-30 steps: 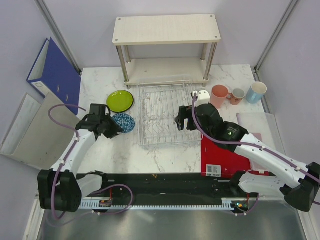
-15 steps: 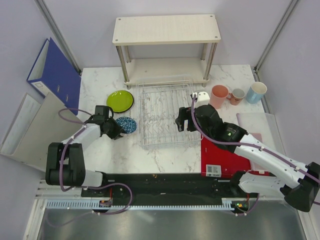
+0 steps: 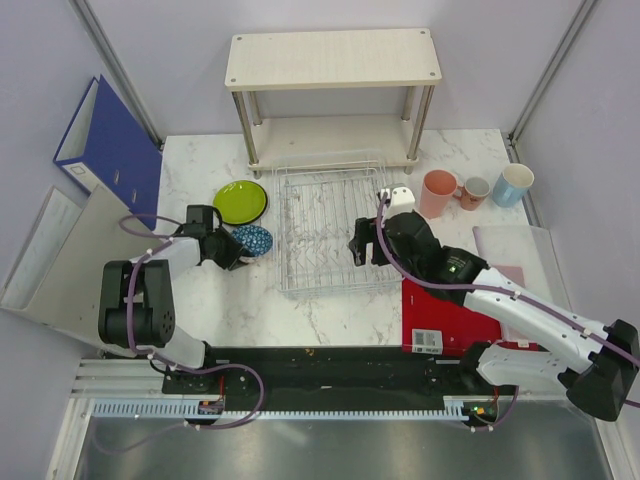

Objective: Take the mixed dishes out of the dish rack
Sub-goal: Place the cup at the center of the board, then reset both arms

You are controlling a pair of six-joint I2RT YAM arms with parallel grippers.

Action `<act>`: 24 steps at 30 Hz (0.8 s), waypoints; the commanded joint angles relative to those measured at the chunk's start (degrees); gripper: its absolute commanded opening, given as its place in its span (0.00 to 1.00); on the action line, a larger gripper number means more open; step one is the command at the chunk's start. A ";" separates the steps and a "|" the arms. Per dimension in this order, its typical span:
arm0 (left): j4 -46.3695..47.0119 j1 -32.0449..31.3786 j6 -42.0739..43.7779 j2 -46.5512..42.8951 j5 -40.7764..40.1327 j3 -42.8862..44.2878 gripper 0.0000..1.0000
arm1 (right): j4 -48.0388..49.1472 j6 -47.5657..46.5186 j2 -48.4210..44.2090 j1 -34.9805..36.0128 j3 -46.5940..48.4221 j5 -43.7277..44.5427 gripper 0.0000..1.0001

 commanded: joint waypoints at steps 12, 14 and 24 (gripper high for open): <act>-10.91 1.60 4.98 -4.86 -2.62 3.46 0.66 | 2.45 0.50 1.36 -0.15 -0.89 -0.21 0.86; -13.03 1.51 5.25 -6.00 -2.88 3.99 0.78 | 2.71 0.59 1.53 -0.06 -0.80 -0.56 0.85; -23.04 1.60 7.80 -12.32 -4.90 8.03 0.92 | 3.07 0.85 1.89 -0.06 -1.06 -1.27 0.85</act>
